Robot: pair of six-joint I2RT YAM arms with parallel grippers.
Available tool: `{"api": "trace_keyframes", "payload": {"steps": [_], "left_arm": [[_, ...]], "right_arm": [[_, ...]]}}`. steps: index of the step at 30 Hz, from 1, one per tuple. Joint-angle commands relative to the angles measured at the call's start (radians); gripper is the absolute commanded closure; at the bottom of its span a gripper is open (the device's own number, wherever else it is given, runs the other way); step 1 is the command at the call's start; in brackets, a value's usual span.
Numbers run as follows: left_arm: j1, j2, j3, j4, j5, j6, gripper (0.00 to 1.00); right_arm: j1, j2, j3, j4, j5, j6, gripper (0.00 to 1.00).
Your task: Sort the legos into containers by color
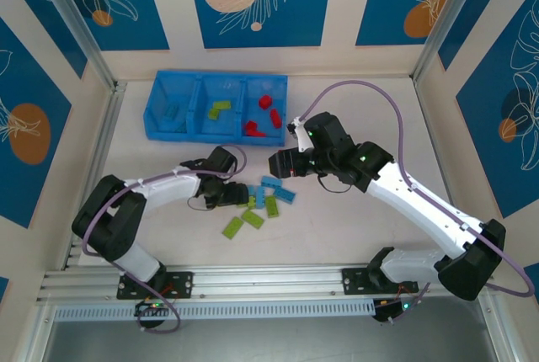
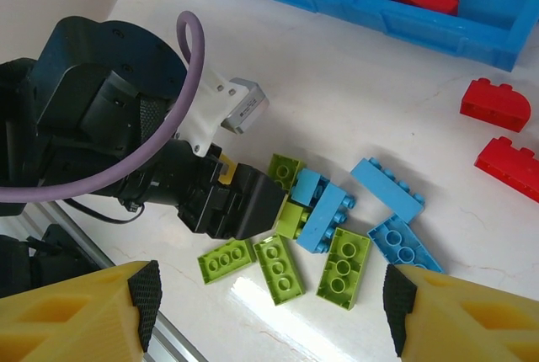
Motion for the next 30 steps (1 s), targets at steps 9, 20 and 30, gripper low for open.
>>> {"api": "trace_keyframes", "payload": {"steps": [9,20,30], "left_arm": [[-0.012,-0.106,-0.096,-0.059,-0.285,0.016,0.56],[-0.013,-0.173,-0.063,-0.053,-0.242,0.073,0.14],[-0.015,-0.003,-0.041,0.003,-0.110,0.009,0.36]], "right_arm": [[-0.002,0.017,0.019,-0.021,-0.001,0.031,0.27],[0.006,0.078,0.055,-0.024,-0.027,0.023,0.27],[0.012,0.081,0.058,-0.051,-0.011,0.018,0.27]]}}
